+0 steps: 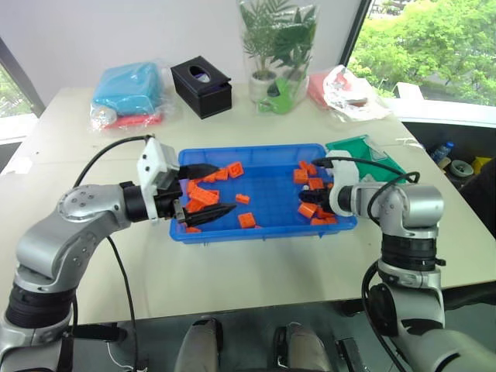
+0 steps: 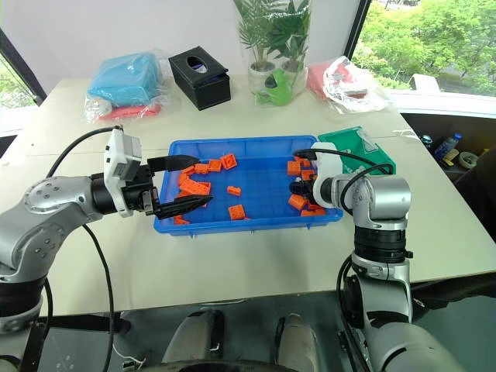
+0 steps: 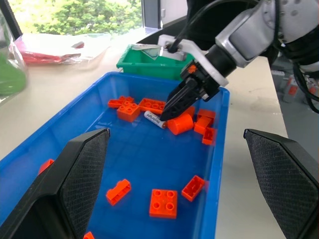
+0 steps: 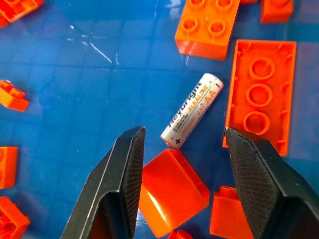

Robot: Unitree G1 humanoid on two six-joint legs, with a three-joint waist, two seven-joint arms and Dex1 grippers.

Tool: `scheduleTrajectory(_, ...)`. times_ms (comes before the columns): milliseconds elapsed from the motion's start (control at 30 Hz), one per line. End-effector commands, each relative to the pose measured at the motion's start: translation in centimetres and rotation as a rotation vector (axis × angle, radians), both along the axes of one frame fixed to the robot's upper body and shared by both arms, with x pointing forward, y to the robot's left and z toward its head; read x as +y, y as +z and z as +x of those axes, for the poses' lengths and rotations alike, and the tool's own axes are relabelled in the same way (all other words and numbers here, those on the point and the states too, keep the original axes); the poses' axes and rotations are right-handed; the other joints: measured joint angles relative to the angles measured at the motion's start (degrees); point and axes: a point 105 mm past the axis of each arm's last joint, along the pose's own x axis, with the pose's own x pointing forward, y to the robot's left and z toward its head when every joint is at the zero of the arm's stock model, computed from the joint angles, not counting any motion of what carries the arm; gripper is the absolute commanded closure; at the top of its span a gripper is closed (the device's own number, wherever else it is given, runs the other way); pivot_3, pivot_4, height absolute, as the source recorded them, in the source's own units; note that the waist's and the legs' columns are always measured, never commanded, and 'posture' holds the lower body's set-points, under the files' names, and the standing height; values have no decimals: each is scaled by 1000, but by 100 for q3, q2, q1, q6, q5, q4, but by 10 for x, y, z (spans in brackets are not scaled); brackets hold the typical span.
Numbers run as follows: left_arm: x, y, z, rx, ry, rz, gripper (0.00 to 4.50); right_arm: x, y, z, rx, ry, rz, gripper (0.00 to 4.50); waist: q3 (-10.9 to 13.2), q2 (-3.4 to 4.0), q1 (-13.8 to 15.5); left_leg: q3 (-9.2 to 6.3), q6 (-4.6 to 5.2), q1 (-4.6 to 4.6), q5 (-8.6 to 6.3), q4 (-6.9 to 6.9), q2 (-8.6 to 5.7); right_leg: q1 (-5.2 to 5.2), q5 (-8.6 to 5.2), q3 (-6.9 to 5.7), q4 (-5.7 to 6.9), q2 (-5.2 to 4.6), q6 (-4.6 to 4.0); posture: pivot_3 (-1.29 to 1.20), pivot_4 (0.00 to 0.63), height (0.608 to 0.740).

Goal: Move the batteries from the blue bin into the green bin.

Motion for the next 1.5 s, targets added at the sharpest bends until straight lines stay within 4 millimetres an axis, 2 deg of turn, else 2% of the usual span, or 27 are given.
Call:
scheduleTrajectory(33, -1, 8, -5, -43, 3, -15, 0, 7, 10, 7, -41, 37, -3, 1912, 1, 1, 2, 0, 0, 0, 0, 0, 0, 0, 0, 0, 0, 0, 0, 0, 150, 657)
scheduleTrajectory(267, -2, 7, -7, -47, 20, -23, 0, 6, 1, 17, -39, 36, -29, 1912, 1, 2, 4, 0, 0, 0, 0, 0, 0, 0, -1, 0, -2, 0, 0, 0, 150, 657)
scheduleTrajectory(567, 0, 12, -5, -62, 21, -13, 0, 14, -19, 25, -23, 71, -49, 1912, -2, -4, 0, 0, 0, 1, 0, 0, 0, 1, -1, 0, -2, 0, 0, 0, 150, 657)
scheduleTrajectory(700, 2, 13, -4, -66, 19, -4, 0, 18, -19, 24, -39, 91, -50, 3754, -2, -3, 6, 0, 0, 1, 0, 0, 0, 1, -1, 0, -2, 0, 0, 0, 150, 657)
scheduleTrajectory(733, 2, 13, -3, -67, 18, -3, 0, 18, -18, 24, -49, 95, -53, 4366, -2, -2, 8, 0, 0, 1, 0, 0, 0, 1, -1, 0, -2, 0, 0, 0, 150, 657)
scheduleTrajectory(867, 2, 15, 0, -73, 12, 4, 0, 21, -3, 22, -94, 108, -26, 4462, -1, -2, 7, 0, -1, 0, -1, 1, 0, 2, -1, 0, -4, 0, -1, 0, 150, 657)
scheduleTrajectory(1000, 3, 17, 2, -76, 4, 9, 0, 12, 34, 18, -182, 96, 17, 4462, 10, 16, 9, 0, 0, -4, 0, -1, 0, -2, -1, 0, -4, 0, 0, 0, 150, 657)
scheduleTrajectory(1067, 5, 17, 3, -71, -1, 15, 0, -16, 67, 17, -266, 16, 27, 4462, 11, 17, 11, -1, 0, -5, 0, -1, 0, -2, 0, 0, -4, 0, 1, 0, 150, 657)
scheduleTrajectory(1133, 8, 16, 4, -64, -4, 20, 0, -49, 91, 15, -335, -81, -8, 4462, 18, 29, 35, 0, 0, -6, 0, 0, -2, 1, 0, 0, -13, 0, 0, 0, 150, 657)
scheduleTrajectory(1233, 12, 14, 6, -53, -10, 24, 0, -85, 101, 10, -362, -173, -75, 4462, 12, 20, 70, 2, -2, -5, -2, -8, -1, 11, -17, -3, -47, 3, -1, 0, 150, 657)
scheduleTrajectory(1333, 13, 14, 8, -46, -26, 29, 0, -107, 94, 8, -360, -232, -110, 4462, 8, 13, 7, 7, -6, -3, -8, -14, 1, 14, -17, -3, -59, 3, 0, 0, 150, 657)
scheduleTrajectory(1433, 13, 15, 11, -49, -34, 33, 0, -104, 78, 8, -334, -206, -104, 2933, 12, 20, -16, 11, 3, -3, -3, -18, 2, 13, -4, -3, -59, 3, 9, 0, 150, 657)
scheduleTrajectory(1467, 13, 15, 12, -50, -36, 35, 0, -103, 75, 9, -336, -205, -102, 2507, 16, 27, -16, 11, 4, -3, -3, -18, 2, 12, 0, -3, -57, 3, 6, 0, 150, 657)
scheduleTrajectory(1500, 13, 15, 13, -50, -37, 35, 0, -103, 74, 10, -346, -203, -102, 1898, 19, 31, -18, 12, 4, -3, -3, -18, 2, 11, 3, -3, -56, 3, 2, 0, 150, 657)
